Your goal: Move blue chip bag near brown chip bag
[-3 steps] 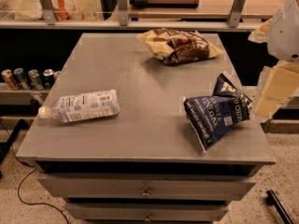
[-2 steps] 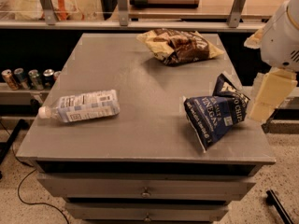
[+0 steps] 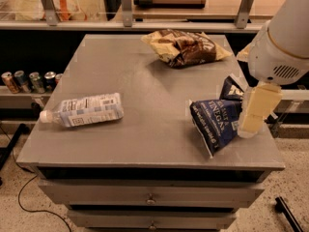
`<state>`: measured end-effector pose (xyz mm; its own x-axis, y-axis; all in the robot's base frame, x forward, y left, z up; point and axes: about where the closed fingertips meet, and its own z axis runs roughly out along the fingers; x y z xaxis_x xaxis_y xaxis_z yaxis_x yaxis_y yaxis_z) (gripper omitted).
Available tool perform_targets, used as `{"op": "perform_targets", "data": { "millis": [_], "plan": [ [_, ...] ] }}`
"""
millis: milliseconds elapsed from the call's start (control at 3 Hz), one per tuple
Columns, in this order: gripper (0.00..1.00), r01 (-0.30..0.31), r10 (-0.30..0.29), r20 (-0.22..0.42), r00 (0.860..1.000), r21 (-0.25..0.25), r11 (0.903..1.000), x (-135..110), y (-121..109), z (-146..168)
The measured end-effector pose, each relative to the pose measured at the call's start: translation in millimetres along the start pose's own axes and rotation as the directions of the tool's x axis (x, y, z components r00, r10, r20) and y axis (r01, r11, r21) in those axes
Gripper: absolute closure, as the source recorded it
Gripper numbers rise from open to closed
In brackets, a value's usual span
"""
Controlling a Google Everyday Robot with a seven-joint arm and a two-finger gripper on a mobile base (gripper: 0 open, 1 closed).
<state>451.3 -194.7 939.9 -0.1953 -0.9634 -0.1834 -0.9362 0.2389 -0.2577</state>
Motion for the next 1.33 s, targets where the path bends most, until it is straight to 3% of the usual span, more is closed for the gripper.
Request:
{"op": "perform_targets", "data": {
  "millis": [667,1333],
  "plan": [
    [0.42,0.035,-0.034,0.011,0.999,-0.092,0.9952,-18.1,8.1,47.1],
    [0.88,0.041,-0.038,0.025,0.999,-0.13,0.9907,-24.9,6.2,65.5]
  ]
}}
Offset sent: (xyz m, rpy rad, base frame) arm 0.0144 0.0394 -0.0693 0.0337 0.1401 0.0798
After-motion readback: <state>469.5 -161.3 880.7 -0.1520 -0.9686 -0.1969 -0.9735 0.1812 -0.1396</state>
